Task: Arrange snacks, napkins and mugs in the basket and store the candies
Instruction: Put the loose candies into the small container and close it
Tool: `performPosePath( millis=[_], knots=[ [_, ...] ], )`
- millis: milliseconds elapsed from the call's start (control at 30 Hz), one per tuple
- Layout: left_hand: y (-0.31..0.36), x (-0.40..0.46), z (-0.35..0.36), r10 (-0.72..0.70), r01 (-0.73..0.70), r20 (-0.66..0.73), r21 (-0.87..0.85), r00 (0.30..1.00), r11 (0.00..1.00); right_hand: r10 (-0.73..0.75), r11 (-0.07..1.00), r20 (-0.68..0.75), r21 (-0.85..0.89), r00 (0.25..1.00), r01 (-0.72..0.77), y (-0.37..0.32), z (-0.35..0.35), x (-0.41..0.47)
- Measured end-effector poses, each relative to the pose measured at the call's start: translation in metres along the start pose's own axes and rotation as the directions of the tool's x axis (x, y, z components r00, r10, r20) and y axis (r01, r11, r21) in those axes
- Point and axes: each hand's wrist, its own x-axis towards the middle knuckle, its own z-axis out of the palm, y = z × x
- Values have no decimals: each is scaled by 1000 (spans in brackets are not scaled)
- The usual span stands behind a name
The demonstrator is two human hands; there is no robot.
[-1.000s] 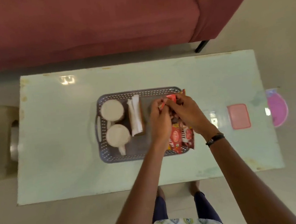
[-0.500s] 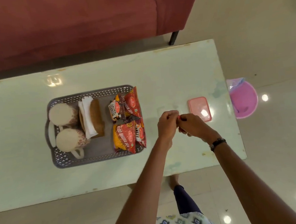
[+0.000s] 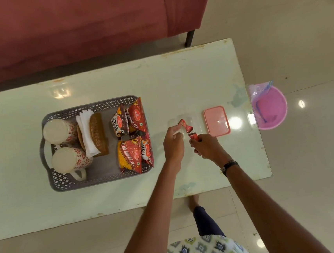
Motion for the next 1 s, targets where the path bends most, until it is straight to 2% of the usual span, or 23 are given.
performPosePath(
  millis=[167, 233, 267, 333, 400, 467, 533, 667, 800, 933, 1000],
  knots=[
    [-12, -3, -3, -11, 11, 20, 0, 1000, 1000, -54, 988, 0, -143, 999, 53, -13, 7, 6],
    [-13, -4, -3, 0, 0, 27, -7, 1000, 1000, -8, 996, -57, -94, 998, 2, -11, 8, 7],
    [-13, -5, -3, 2, -2, 28, -11, 1000, 1000, 25, 1000, -64, -5, 998, -25, -10, 7, 4],
    [-14, -6, -3, 7, -7, 26, -21, 1000, 1000, 37, 958, 1, 286, 999, -36, -6, 4, -1],
    [-15, -6, -2, 10, -10, 21, -35, 1000, 999, 0, 831, 102, 554, 995, -57, -6, 0, -4],
    [-15, -6, -2, 13, -12, 17, -51, 1000, 999, -29, 736, 98, 675, 995, -46, -9, -3, -2],
    [-13, -5, -2, 17, -15, 17, -66, 1000, 998, -15, 738, 31, 675, 999, -10, -14, -4, 1],
    [-12, 0, -1, 22, -22, 6, -79, 1000, 997, -39, 892, -73, 448, 997, 68, -24, -6, 0],
    [-14, 3, -1, 13, -13, -1, -60, 1000, 998, -49, 947, -166, 306, 985, 99, -21, -4, -1],
    [-14, 4, -2, 5, -6, -20, -62, 1000, 998, -65, 919, -267, 361, 961, 162, -20, 0, 1],
    [-13, 5, -1, 6, -8, -22, -70, 1000, 998, -76, 892, -242, 417, 967, 175, -23, 0, 4]
  ],
)
